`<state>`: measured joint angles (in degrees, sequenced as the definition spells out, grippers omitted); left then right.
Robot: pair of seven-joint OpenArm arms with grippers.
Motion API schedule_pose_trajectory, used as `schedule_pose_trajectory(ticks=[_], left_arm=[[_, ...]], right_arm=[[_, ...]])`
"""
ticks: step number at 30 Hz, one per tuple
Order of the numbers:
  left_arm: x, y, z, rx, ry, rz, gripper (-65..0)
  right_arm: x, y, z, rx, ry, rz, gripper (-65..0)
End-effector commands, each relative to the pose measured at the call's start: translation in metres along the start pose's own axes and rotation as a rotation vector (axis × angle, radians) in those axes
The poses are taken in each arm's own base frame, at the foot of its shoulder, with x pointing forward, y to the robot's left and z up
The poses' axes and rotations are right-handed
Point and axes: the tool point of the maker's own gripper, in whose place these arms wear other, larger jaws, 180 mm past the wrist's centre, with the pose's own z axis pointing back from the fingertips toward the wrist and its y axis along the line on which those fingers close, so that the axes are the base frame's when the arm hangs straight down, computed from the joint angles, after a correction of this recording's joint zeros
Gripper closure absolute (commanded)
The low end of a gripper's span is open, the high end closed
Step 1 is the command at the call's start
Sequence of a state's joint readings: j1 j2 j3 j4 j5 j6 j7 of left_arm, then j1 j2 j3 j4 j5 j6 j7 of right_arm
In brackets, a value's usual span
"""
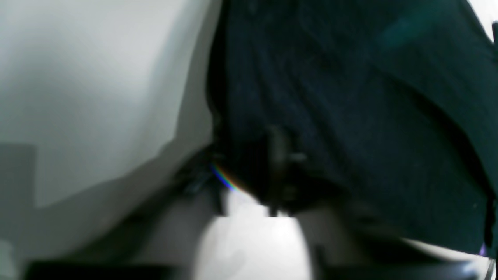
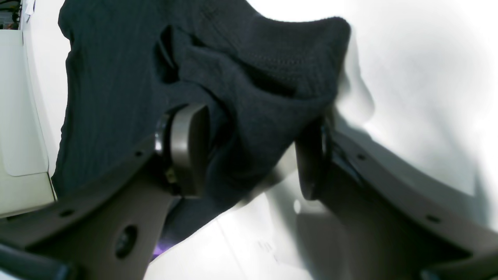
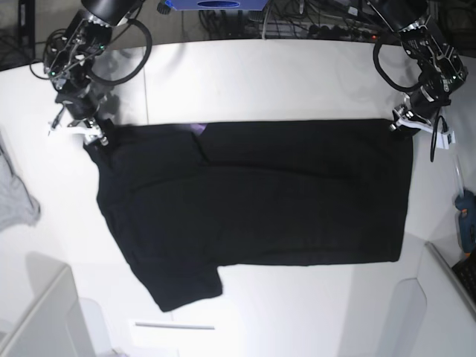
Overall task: Fold the T-shirt properly
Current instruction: 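Hold both shoulder corners and pull the shirt further toward the robot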
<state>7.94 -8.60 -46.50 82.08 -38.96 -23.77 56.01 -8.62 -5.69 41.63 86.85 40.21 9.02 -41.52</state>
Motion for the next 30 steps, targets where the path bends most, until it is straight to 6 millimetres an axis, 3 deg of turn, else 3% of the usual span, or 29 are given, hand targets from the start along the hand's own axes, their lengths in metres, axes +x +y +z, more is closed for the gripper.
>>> schedule_pose_trajectory(ticks=[1,2,5,6,11,14,19,24,30], left_arm=[[0.013,-0.001,0.003,-0.004,-0.036,-0.013,-3.1],[0.013,-0.001,0.003,-0.004,-0.036,-0.013,0.0],[0.013,-0.001,0.004,-0.003,-0.035,-0.014,0.0],[0.013,-0.001,0.004,-0.003,-0.034,-0.014,0.0],[0.012,-0.001,0.004,-0.003,-0.025,-0.021,0.0],[0.007,-0.010,0.000,-0.020,0.012,-0.076,0.0],[-0.012,0.001,0.006,0.003,0.069,-0.099,0.0],[-0.026,0.010,0.018,0.028,0.095,-0.121,0.0],[-0.026,0.003,0.042,0.041,0.082,-0.213,0.0]], right_arm=[[0.001,-0.005,0.002,-0.020,0.004,0.006,-25.7],[0.002,-0.004,0.002,-0.019,-0.002,0.008,-20.7],[0.010,-0.003,0.001,-0.012,-0.052,0.009,-1.5],[0.012,-0.002,0.001,-0.009,-0.061,0.008,0.0],[0.014,-0.002,0.002,-0.008,-0.074,0.007,0.0],[0.015,-0.003,0.004,-0.011,-0.076,0.010,0.0],[0.015,-0.007,0.015,-0.025,-0.083,0.035,0.0],[0.016,-0.012,0.031,-0.044,-0.099,0.073,0.0],[0.012,-0.014,0.045,-0.057,-0.070,0.103,0.0]])
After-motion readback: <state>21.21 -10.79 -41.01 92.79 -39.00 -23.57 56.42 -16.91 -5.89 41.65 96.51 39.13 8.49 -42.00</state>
